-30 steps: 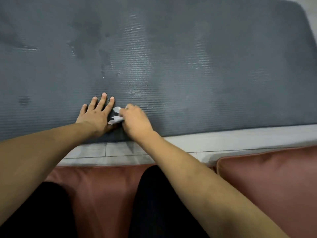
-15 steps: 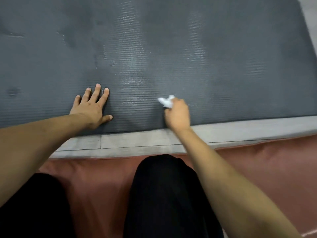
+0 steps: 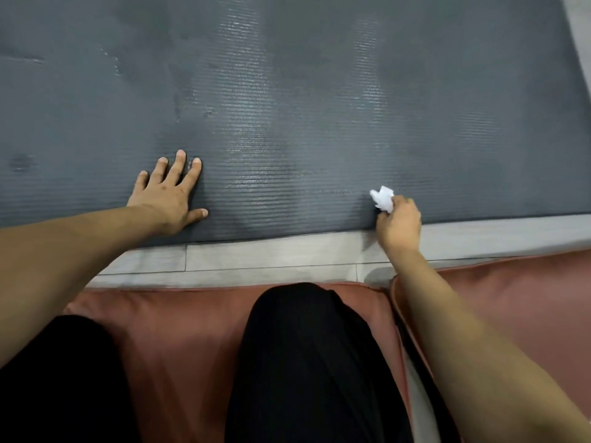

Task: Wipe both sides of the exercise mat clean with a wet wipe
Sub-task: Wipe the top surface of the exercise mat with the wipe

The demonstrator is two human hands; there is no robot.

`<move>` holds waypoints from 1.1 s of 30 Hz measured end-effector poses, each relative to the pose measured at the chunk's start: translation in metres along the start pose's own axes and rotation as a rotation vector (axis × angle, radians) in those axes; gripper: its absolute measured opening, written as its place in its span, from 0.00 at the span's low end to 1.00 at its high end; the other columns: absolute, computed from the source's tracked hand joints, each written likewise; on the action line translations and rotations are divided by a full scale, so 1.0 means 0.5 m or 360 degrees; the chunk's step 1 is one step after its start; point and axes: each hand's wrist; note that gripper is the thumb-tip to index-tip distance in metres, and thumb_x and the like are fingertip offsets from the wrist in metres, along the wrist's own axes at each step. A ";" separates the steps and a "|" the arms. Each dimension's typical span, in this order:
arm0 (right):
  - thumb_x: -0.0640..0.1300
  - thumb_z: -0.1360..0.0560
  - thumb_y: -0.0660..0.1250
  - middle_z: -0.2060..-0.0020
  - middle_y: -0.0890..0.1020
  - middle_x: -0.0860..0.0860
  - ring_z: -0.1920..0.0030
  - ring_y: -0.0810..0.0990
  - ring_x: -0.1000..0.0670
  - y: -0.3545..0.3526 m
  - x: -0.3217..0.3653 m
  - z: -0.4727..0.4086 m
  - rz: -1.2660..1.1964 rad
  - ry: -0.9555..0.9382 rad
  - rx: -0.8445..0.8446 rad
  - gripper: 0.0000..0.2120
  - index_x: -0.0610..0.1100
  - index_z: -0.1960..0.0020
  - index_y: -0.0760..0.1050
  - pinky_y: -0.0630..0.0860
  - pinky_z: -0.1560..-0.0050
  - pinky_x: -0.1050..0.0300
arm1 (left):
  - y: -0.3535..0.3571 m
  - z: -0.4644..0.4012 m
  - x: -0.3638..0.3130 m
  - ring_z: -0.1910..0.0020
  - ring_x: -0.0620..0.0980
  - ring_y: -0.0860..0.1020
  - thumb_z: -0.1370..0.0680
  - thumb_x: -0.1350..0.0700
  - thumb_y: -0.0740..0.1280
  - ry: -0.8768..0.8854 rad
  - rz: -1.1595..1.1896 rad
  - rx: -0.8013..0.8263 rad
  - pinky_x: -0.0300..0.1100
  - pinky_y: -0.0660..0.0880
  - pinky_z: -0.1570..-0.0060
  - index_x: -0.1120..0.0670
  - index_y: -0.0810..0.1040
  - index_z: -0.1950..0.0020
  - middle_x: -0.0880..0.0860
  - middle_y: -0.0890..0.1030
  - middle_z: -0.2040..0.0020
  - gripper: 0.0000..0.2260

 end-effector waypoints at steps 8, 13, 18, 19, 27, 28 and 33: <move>0.36 0.31 0.66 0.54 0.80 0.46 0.51 0.79 0.42 0.110 0.345 0.182 -0.0013 -0.1265 0.0954 0.11 0.46 0.51 0.81 0.74 0.52 0.50 | 0.001 0.001 0.002 0.17 0.58 0.43 0.20 0.33 0.60 -0.0014 -0.0022 -0.0006 0.59 0.48 0.20 0.45 0.35 0.17 0.51 0.36 0.16 0.44; 0.34 0.32 0.66 0.57 0.79 0.45 0.52 0.76 0.43 0.086 0.261 0.132 -0.0079 -0.1507 0.0795 0.15 0.45 0.48 0.81 0.70 0.53 0.51 | 0.002 0.001 0.001 0.17 0.58 0.42 0.20 0.33 0.59 -0.0010 -0.0045 0.0009 0.59 0.47 0.19 0.45 0.34 0.17 0.51 0.35 0.16 0.44; 0.39 0.27 0.66 0.55 0.82 0.39 0.52 0.80 0.35 -0.003 -0.029 -0.022 -0.0046 -0.0327 0.0058 0.11 0.43 0.46 0.82 0.74 0.52 0.49 | 0.006 0.001 -0.001 0.17 0.59 0.41 0.19 0.33 0.59 -0.0011 -0.0050 -0.0003 0.59 0.47 0.19 0.45 0.32 0.18 0.51 0.34 0.17 0.43; 0.42 0.25 0.65 0.53 0.82 0.37 0.50 0.80 0.34 -0.013 -0.056 -0.034 -0.0078 0.0046 -0.0082 0.10 0.42 0.46 0.81 0.75 0.50 0.47 | 0.005 0.001 0.000 0.17 0.59 0.41 0.19 0.33 0.59 -0.0007 -0.0046 -0.0007 0.59 0.47 0.19 0.45 0.32 0.18 0.51 0.34 0.17 0.43; 0.32 0.29 0.65 0.52 0.81 0.42 0.50 0.78 0.41 0.143 0.303 0.113 -0.0364 -0.0843 0.0184 0.19 0.45 0.42 0.81 0.70 0.46 0.54 | 0.007 0.007 -0.004 0.17 0.57 0.40 0.18 0.34 0.58 0.0000 -0.0013 -0.0023 0.58 0.45 0.19 0.45 0.31 0.18 0.51 0.32 0.17 0.42; 0.32 0.29 0.65 0.52 0.80 0.43 0.51 0.77 0.41 0.156 0.348 0.144 -0.0275 -0.1191 0.0346 0.18 0.44 0.42 0.81 0.69 0.47 0.55 | 0.007 0.010 -0.005 0.17 0.57 0.40 0.18 0.34 0.58 0.0006 0.0006 -0.0031 0.58 0.45 0.19 0.45 0.32 0.18 0.50 0.32 0.17 0.42; 0.39 0.23 0.62 0.53 0.78 0.46 0.52 0.75 0.43 0.163 0.372 0.072 0.0112 -0.2205 0.0292 0.10 0.41 0.44 0.78 0.75 0.51 0.49 | -0.005 0.028 -0.002 0.16 0.53 0.45 0.20 0.31 0.59 0.0035 -0.0056 -0.0195 0.54 0.54 0.22 0.44 0.38 0.16 0.48 0.38 0.16 0.42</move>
Point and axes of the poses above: each hand's wrist, its own z-axis away from the middle knuckle, its own y-axis out of the palm, x = y × z
